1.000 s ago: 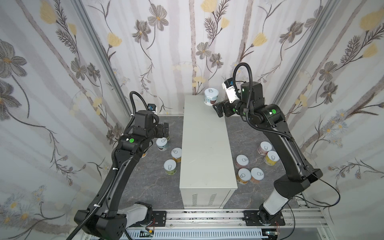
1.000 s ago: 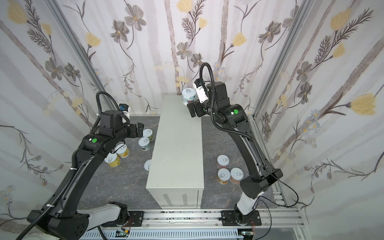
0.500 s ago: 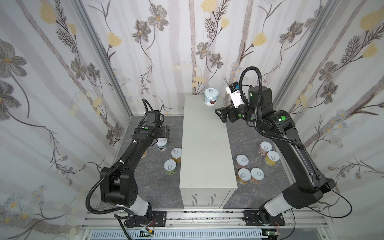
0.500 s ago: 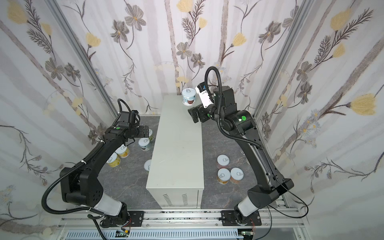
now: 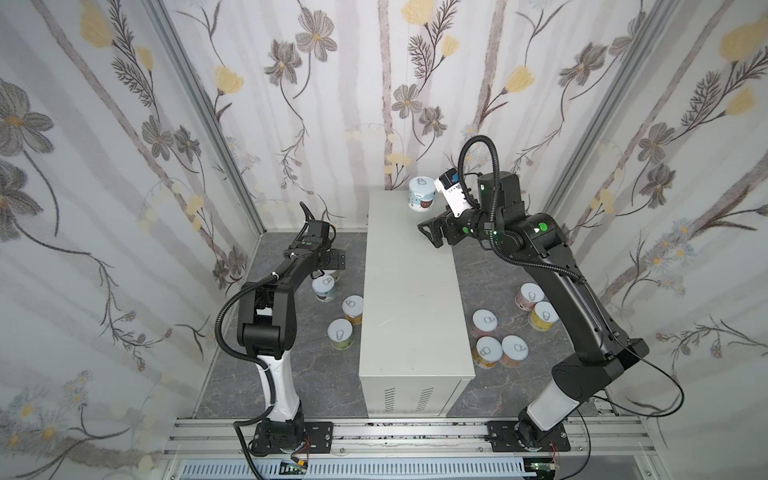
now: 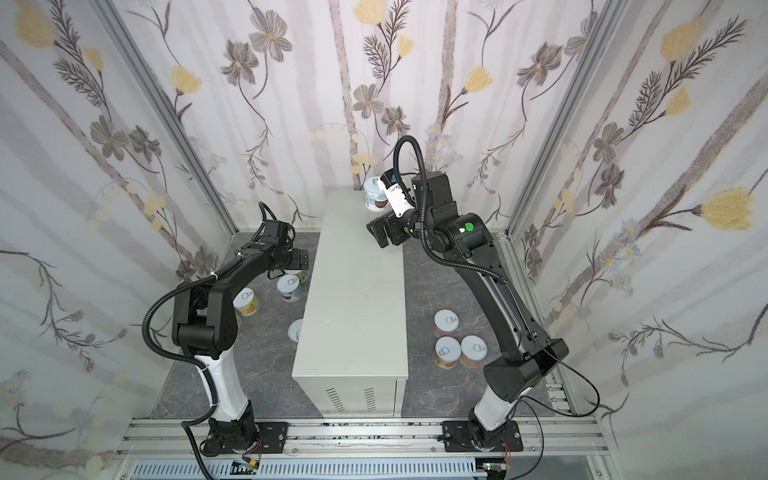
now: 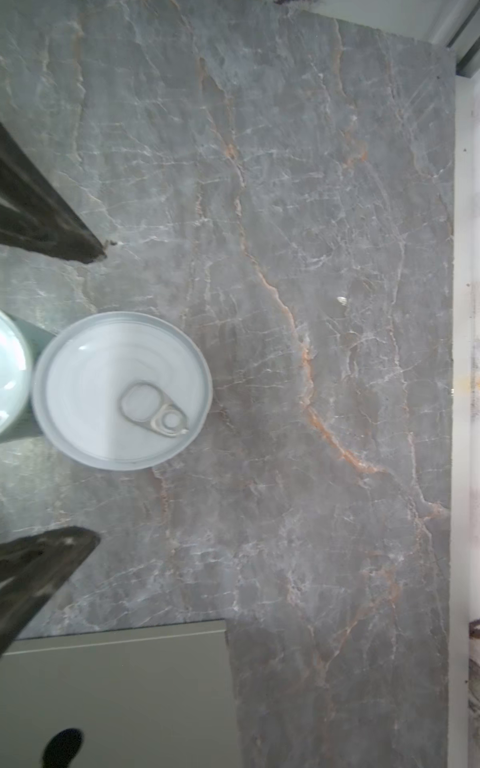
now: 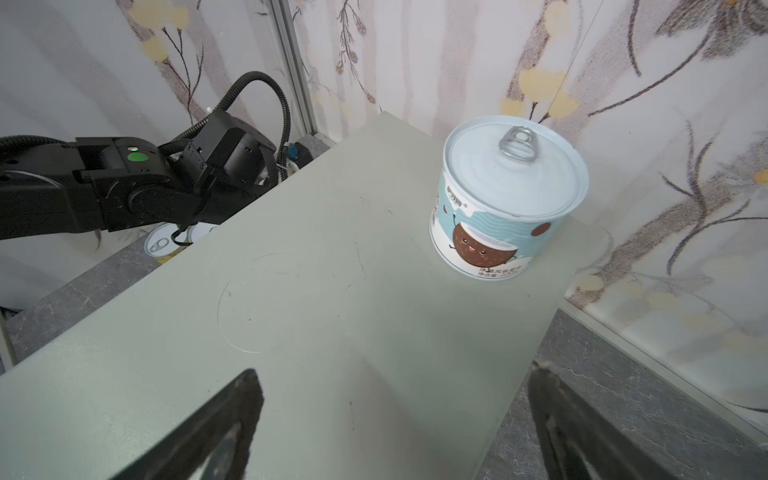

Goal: Place and organize the canned foods onto the counter
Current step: 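Grasp the green grape can on the floor with the left gripper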

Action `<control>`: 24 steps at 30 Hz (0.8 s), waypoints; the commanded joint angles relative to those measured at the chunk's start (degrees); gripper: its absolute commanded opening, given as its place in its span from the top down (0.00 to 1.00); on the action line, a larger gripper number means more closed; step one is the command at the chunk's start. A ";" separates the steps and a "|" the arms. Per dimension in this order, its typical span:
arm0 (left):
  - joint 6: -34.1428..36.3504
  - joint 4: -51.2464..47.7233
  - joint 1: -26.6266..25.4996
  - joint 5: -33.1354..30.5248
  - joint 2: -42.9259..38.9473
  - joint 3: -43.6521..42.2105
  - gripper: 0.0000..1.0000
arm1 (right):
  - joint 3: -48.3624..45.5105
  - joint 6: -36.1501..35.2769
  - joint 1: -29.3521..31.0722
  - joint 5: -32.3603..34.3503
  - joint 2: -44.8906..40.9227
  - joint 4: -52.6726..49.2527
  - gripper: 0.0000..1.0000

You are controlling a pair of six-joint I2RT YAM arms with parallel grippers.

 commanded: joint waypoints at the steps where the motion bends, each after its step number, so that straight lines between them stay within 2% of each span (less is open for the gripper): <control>1: -0.13 -0.56 0.15 -1.61 3.61 3.59 0.00 | 0.35 0.12 0.52 -1.50 0.76 -1.22 0.00; 6: -0.17 -2.39 0.41 -1.49 8.35 5.85 0.00 | 0.76 0.62 0.53 -0.02 0.85 -0.71 0.00; 12: -0.50 -2.29 0.44 -1.34 10.02 3.79 0.00 | 1.60 1.18 0.48 -0.15 1.03 -0.52 0.00; 19: -1.20 -2.48 0.48 -1.17 11.34 3.30 0.17 | 3.74 0.31 -0.50 -0.28 1.22 -1.64 0.00; 24: -1.43 -2.15 0.48 -1.73 11.44 2.96 0.39 | -0.66 -0.25 -1.01 -3.54 -0.84 -0.05 0.00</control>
